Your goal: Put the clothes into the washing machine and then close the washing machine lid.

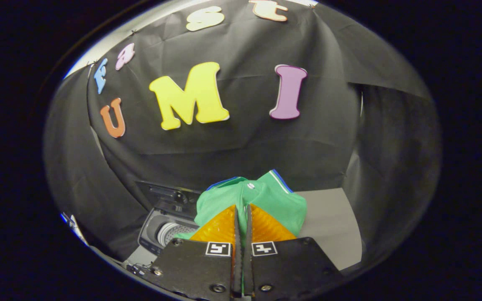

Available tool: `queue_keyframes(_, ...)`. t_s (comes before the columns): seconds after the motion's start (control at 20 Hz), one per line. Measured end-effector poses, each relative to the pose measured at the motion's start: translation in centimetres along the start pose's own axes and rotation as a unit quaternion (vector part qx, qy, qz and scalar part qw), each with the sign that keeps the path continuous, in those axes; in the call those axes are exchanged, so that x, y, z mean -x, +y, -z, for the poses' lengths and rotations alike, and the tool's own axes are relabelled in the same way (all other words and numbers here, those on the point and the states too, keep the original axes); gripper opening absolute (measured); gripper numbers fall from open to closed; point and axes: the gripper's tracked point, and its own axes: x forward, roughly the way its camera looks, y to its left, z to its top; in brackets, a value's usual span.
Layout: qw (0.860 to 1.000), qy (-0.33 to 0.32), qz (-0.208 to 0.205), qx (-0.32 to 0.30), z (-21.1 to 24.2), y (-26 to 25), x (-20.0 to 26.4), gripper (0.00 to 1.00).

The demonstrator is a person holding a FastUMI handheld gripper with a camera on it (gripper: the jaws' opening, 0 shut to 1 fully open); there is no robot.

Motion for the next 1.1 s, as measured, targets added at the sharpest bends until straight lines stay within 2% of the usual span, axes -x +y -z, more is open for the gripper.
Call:
queue_keyframes(0.35,0.998,-0.012,-0.057,0.035,-2.0,7.6,0.8,0.05)
queue_keyframes(0.6,0.992,-0.006,-0.118,0.040,-2.0,14.2,0.3,0.05)
queue_keyframes(0.85,0.985,0.012,-0.167,0.043,-1.2,20.3,-1.7,0.05)
queue_keyframes(1.1,0.978,0.032,-0.200,0.058,0.3,25.7,-4.3,0.05)
